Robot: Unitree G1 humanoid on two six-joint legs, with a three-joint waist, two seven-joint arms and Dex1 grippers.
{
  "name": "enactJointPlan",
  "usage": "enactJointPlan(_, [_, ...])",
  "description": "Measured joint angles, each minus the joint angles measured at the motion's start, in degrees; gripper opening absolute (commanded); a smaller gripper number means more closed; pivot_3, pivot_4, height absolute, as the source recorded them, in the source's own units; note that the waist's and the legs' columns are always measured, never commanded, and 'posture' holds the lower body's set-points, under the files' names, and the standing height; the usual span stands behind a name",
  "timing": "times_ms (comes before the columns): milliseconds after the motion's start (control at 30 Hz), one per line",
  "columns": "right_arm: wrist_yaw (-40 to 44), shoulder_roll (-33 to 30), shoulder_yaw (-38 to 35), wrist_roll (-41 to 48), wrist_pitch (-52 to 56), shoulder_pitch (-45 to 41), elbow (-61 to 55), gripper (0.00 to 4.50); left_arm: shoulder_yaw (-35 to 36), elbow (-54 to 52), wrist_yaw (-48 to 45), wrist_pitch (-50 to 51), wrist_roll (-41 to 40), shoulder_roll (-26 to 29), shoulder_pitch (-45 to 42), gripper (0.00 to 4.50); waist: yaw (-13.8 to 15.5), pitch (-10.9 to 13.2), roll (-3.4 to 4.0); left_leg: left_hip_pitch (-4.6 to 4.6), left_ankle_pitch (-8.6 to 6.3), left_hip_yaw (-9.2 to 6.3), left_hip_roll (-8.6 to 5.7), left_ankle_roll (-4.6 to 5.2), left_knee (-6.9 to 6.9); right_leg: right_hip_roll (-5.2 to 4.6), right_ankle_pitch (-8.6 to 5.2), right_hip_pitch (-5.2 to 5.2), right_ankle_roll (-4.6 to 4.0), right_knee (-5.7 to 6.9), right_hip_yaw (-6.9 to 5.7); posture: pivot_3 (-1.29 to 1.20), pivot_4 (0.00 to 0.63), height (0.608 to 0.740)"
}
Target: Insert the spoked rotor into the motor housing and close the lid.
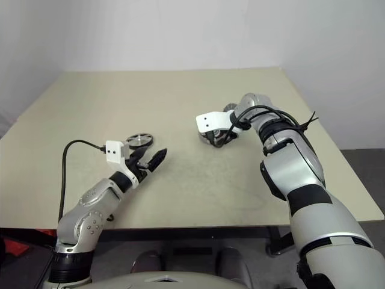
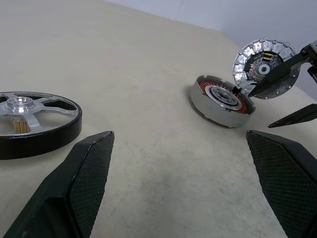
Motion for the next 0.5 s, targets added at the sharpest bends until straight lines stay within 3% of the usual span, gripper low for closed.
enactJointPlan(500, [-3.2, 0.9, -0.1, -1.2, 2.3, 1.1, 1.1, 2.54, 0.1, -0.1, 0.2, 0.0, 0.0, 0.1, 0.1, 4.5, 0.0, 0.0, 0.0, 0.01, 0.0, 0.0, 0.0, 0.0, 0.0, 0.0, 0.0, 0.0, 0.0, 0.01, 0.0, 0.0, 0.0, 0.74])
